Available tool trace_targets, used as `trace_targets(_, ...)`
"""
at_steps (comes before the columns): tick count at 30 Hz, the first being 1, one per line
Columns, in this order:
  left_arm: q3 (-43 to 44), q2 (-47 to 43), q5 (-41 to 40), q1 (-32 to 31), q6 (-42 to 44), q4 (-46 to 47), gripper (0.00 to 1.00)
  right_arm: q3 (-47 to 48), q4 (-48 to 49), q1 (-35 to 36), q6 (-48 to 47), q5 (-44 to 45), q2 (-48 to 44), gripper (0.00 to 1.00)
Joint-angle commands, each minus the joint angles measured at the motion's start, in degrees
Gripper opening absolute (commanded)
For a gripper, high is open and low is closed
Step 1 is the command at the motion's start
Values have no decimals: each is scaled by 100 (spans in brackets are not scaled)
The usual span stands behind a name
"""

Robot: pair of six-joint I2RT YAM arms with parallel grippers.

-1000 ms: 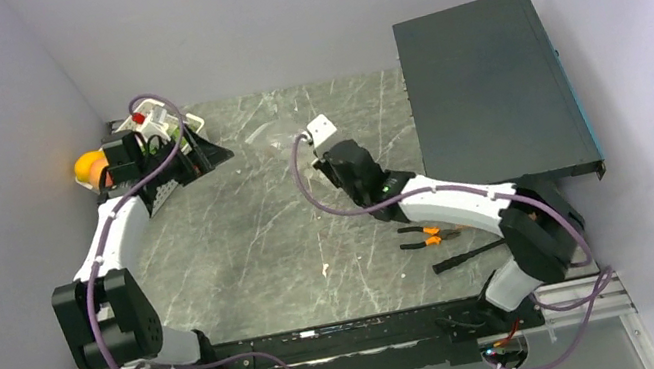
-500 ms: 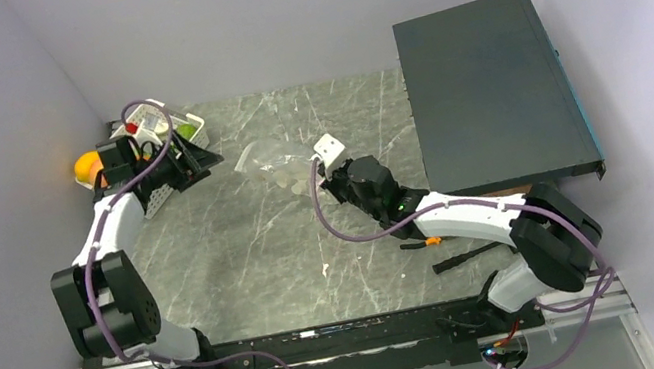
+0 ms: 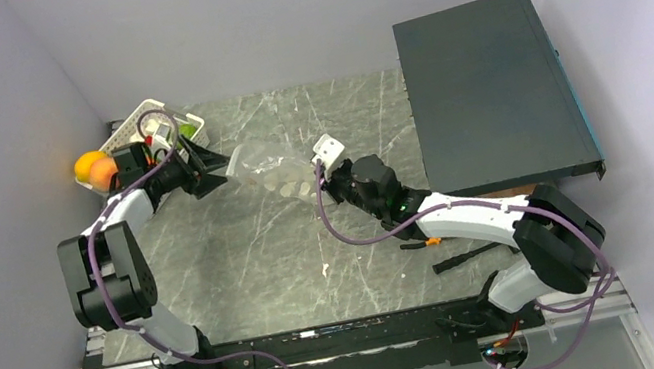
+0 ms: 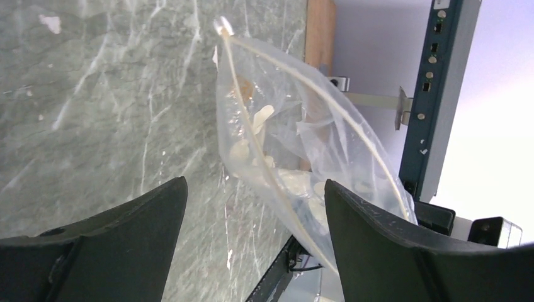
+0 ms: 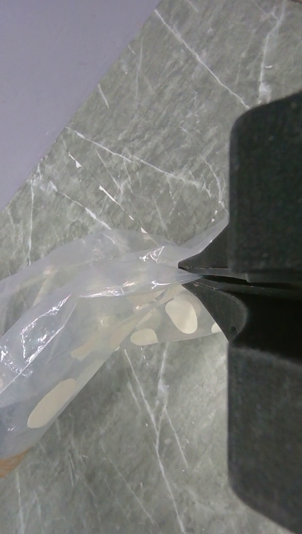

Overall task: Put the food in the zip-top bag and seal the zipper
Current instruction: Open the zipper of the food storage bag at the center of the board.

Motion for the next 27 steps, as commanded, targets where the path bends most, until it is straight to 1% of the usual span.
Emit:
trace_targets(1, 62, 121, 436, -159, -193, 455, 83, -28, 437, 30, 0, -229, -173, 0)
trace_targets(4, 109, 278, 560, -346, -197, 460, 75, -28, 446, 65, -53, -188, -164, 0)
trace_targets(5, 122, 321, 606, -403, -205, 453, 70, -28, 454, 89, -87, -157, -168, 0)
trace_targets(6, 141, 342, 644, -430, -199, 439, 63, -28, 451, 120, -154, -99, -163, 0)
trace_targets(7, 149, 339, 675, -437, -192, 452, 52, -28, 447, 164, -220, -21, -162, 0)
trace_targets(8, 175, 302, 649, -411, -114, 388, 44, -28, 435, 209, -288, 57, -160, 0)
trace_targets(11, 347, 100, 355, -207, 369, -216, 19, 14, 341, 432, -518, 368, -133, 0)
trace_targets(12, 367, 2, 203, -79, 481, -345, 11, -3, 349, 524, -591, 484, -127, 0)
trace_targets(13, 360, -94, 138, 38, 531, -389, 7, -34, 376, 631, -660, 600, -121, 0)
trace_targets(14, 336, -193, 100, 143, 550, -391, 1, -68, 410, 740, -742, 680, -120, 0)
trace_targets(16, 376, -267, 61, 284, 644, -485, 0, -104, 443, 952, -885, 877, -97, 0)
trace_targets(18, 537, -308, -30, 336, 906, -830, 0, -114, 466, 1168, -1013, 1074, -50, 1)
trace_targets(19, 597, -347, -113, 337, 1035, -962, 0, -116, 432, 1252, -1075, 1085, -13, 7)
trace_targets(20, 627, -404, -187, 338, 1129, -1015, 0, -108, 395, 1352, -1149, 1112, 39, 16)
trace_targets(22, 567, -564, -234, 334, 1170, -900, 0, -67, 361, 1545, -1241, 1289, 188, 39)
trace_targets(23, 537, -670, -249, 321, 1187, -826, 0, -12, 295, 1615, -1125, 1401, 241, 47)
trace_targets(24, 533, -771, -312, 302, 1240, -809, 0, 70, 158, 1632, -913, 1387, 217, 51)
trace_targets(26, 542, -1056, -587, 198, 1471, -861, 0, 145, -44, 1624, -388, 1146, 28, 63)
trace_targets(27, 528, -1214, -736, 128, 1576, -865, 0, 158, -75, 1625, -127, 1164, -82, 68)
